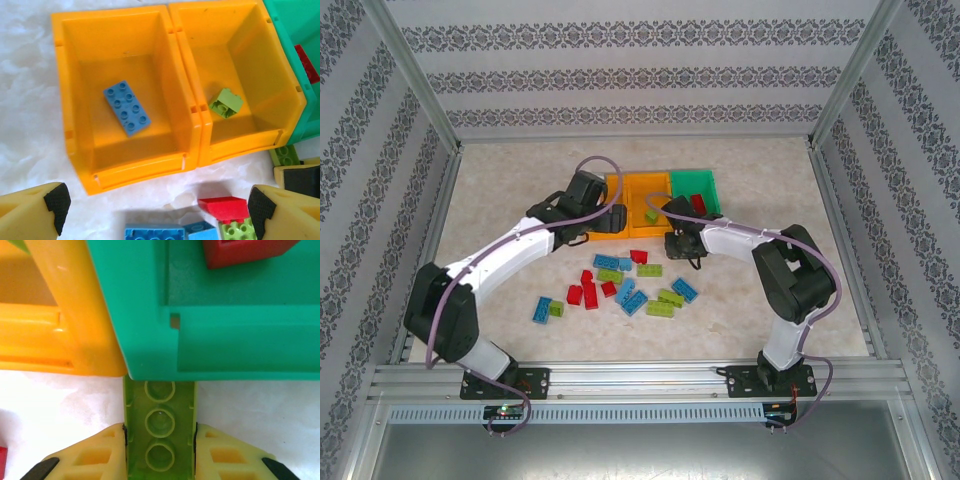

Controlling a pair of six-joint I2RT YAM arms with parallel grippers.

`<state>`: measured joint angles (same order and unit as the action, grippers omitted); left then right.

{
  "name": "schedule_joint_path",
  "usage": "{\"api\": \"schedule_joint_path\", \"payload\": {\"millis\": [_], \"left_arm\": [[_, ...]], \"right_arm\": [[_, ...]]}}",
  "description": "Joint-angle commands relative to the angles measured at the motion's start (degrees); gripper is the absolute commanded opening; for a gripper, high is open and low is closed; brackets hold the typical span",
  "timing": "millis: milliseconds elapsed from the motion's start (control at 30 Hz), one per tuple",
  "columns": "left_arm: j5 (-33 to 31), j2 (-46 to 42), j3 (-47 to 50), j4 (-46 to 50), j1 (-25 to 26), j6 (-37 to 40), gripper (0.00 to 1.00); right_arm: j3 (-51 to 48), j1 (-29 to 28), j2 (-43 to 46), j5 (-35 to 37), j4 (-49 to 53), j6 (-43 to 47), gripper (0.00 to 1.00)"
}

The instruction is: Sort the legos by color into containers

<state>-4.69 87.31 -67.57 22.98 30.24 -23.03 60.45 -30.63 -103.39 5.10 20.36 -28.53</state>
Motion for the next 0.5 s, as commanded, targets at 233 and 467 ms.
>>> {"api": "schedule_joint_path", "payload": {"millis": [233, 467], "left_arm": [[-2.69, -5.73, 7.77, -0.58, -2.41, -1.73, 0.95], [-2.0, -7.0, 11.56, -0.93, -2.46, -2.64, 0.95]], "right_arm": [[-4.32, -0.34, 12.83, -6.55, 4.16, 2.61, 0.23], [-1.5, 0.72, 15.04, -12.2, 0.03, 2.15, 0.24]]}}
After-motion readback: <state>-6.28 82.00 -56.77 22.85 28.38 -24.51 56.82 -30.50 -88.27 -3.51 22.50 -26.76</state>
